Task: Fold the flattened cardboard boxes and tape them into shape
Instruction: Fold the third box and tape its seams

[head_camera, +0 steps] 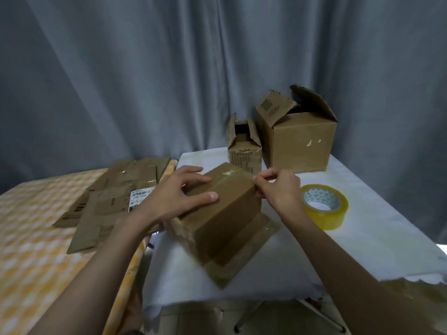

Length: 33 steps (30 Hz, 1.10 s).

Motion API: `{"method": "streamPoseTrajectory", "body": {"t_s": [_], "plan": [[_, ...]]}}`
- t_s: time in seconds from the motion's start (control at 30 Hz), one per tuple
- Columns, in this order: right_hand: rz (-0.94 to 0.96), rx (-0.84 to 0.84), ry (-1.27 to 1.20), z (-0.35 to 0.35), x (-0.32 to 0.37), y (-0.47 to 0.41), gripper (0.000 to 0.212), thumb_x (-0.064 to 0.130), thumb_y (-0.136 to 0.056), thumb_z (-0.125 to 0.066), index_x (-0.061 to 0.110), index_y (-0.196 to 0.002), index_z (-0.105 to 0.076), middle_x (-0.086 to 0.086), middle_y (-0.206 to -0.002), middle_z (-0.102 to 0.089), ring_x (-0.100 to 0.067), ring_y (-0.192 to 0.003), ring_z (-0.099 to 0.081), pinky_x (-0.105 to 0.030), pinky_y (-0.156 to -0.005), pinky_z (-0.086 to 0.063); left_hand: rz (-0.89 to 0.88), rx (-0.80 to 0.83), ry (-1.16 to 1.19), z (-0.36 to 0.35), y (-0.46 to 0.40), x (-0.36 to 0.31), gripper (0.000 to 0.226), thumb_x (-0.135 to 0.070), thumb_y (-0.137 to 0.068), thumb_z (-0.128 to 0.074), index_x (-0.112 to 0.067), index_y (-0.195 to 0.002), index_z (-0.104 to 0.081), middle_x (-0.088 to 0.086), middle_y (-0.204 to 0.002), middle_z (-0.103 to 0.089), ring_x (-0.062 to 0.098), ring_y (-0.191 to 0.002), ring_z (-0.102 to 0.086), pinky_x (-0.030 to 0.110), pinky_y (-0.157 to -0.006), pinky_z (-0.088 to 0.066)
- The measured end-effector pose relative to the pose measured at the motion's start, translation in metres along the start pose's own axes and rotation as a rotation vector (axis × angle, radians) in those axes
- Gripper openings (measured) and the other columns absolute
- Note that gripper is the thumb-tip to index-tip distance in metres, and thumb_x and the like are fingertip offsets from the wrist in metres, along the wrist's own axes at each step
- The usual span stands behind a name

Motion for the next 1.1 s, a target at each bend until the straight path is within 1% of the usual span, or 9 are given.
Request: {"method": "streamPoseTrajectory", "body": {"t_s": [0.2,0.3,0.43,0.5,0.6,0.73,0.87,1.0,1.1], "plan": [[-0.055,0.402,-0.297,-0.029,0.0,0.0,0.06,0.036,-0.1,-0.058,0.019,-0.153,-0.037,0.01,-0.124,-0.059,-0.011,-0.118,-0.059,-0.026,-0.105,-0.045,0.073,0.07,-0.145,-0.02,0.031,0.003,0.114,-0.101,-0.041,-0.057,-0.051,-0.142,-0.043,-0.028,-0.15,-0.033,0.008,-0.14,-0.026,0.045,-0.118,-0.027],[0.066,0.313,0.049,-0.009,-0.004,-0.015,0.041,0.022,-0.099,-0.056,0.018,-0.141,-0.053,0.005,-0.119,-0.067,-0.01,-0.104,-0.058,-0.005,-0.078,-0.043,0.1,-0.003,-0.156,-0.024,0.034,-0.001,0.117,-0.104,-0.041,-0.051,-0.05,-0.144,-0.04,-0.027,-0.151,-0.032,0.012,-0.141,-0.022,0.047,-0.117,-0.026],[-0.017,0.151,0.668,0.039,-0.037,-0.036,0.048,0.034,-0.091,-0.067,0.012,-0.131,-0.056,-0.013,-0.137,-0.055,-0.032,-0.123,-0.053,-0.042,-0.102,-0.045,0.147,-0.055,-0.183,-0.044,0.029,-0.015,0.113,-0.104,-0.054,-0.037,-0.044,-0.151,-0.031,-0.019,-0.153,-0.029,0.013,-0.138,-0.015,0.048,-0.112,-0.028],[-0.125,0.22,0.875,0.054,-0.058,-0.033,0.059,0.047,-0.085,-0.07,0.012,-0.13,-0.054,-0.012,-0.14,-0.048,-0.033,-0.125,-0.048,-0.042,-0.1,-0.043,0.127,-0.11,-0.292,-0.054,0.027,-0.023,0.11,-0.103,-0.063,-0.023,-0.04,-0.152,-0.026,-0.012,-0.155,-0.028,0.023,-0.137,-0.018,0.049,-0.11,-0.027],[-0.175,0.332,1.016,0.058,-0.077,-0.023,0.039,0.048,-0.081,-0.071,0.02,-0.107,-0.062,-0.005,-0.122,-0.06,-0.027,-0.119,-0.054,-0.032,-0.088,-0.033,0.114,-0.157,-0.408,-0.062,0.025,-0.026,0.107,-0.1,-0.068,-0.008,-0.038,-0.154,-0.021,-0.005,-0.159,-0.028,0.033,-0.139,-0.023,0.053,-0.113,-0.024],[0.051,0.134,0.979,0.065,-0.06,-0.013,0.011,0.022,-0.085,-0.063,0.019,-0.079,-0.055,-0.007,-0.096,-0.065,-0.031,-0.096,-0.06,-0.03,-0.076,-0.032,0.065,-0.206,-0.417,-0.055,0.025,-0.034,0.104,-0.096,-0.072,-0.01,-0.034,-0.153,-0.029,-0.004,-0.158,-0.032,0.029,-0.146,-0.02,0.054,-0.12,-0.01],[0.314,0.039,0.636,0.07,-0.016,0.005,0.007,0.019,-0.09,-0.065,0.016,-0.089,-0.059,-0.007,-0.081,-0.062,-0.031,-0.082,-0.058,-0.033,-0.067,-0.036,-0.096,-0.283,-0.266,-0.041,0.029,-0.057,0.083,-0.083,-0.082,-0.033,-0.03,-0.144,-0.048,-0.01,-0.147,-0.047,0.013,-0.142,-0.031,0.045,-0.124,-0.001],[0.446,0.142,0.386,0.065,0.017,0.039,0.008,0.019,-0.092,-0.066,0.022,-0.092,-0.059,0.007,-0.074,-0.055,-0.009,-0.07,-0.051,-0.015,-0.056,-0.03,-0.156,-0.346,0.053,-0.032,0.031,-0.071,0.05,-0.056,-0.095,-0.05,-0.03,-0.138,-0.056,-0.01,-0.141,-0.055,0.007,-0.134,-0.042,0.034,-0.12,-0.016],[0.5,0.221,0.401,0.06,0.024,0.06,0.008,0.018,-0.093,-0.066,0.02,-0.1,-0.062,0.004,-0.084,-0.058,-0.015,-0.078,-0.053,-0.015,-0.061,-0.031,-0.161,-0.355,0.178,-0.032,0.031,-0.077,0.041,-0.041,-0.098,-0.055,-0.029,-0.137,-0.058,-0.01,-0.139,-0.056,0.005,-0.129,-0.046,0.03,-0.112,-0.031]]}}
Point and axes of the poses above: each hand's wrist, its own y-axis away from the middle knuckle, its own z-axis out of the back of the hand, x = y × z, the point moved 6 cm from there along -y, towards the middle knuckle
